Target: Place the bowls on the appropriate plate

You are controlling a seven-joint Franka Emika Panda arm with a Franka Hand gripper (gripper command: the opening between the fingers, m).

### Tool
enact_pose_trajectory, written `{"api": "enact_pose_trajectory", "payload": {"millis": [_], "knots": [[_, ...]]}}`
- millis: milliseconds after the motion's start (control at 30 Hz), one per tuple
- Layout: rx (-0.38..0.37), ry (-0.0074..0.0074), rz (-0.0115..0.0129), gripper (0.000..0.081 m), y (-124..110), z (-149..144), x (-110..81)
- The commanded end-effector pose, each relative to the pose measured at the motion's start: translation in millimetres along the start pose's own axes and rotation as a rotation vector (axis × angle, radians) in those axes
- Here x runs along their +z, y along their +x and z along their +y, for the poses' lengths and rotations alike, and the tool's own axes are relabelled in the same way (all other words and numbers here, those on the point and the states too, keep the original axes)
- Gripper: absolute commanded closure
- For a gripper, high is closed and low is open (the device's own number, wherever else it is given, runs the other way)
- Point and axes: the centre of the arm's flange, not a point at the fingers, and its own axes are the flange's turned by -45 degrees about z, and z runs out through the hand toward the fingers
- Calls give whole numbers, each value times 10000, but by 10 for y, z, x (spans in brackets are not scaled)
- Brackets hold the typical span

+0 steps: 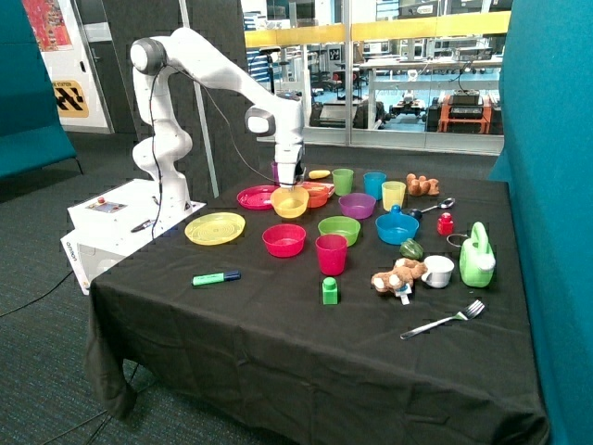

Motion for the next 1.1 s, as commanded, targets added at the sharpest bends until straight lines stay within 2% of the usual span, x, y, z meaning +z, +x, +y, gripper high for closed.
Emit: {"api": "enact_pose_trajectory", "payload": {"millis": [0, 433, 500, 667, 900, 1067], "knots": [[1198, -64, -1, 808, -255, -67, -185], [2466, -64, 3, 808, -611, -199, -319], [2714, -64, 4, 808, -736, -230, -339], [2890, -64, 5, 808, -885, -247, -349], [3499, -64, 7, 808, -1169, -188, -322], [4287, -64, 9, 808, -1343, -60, -271]]}}
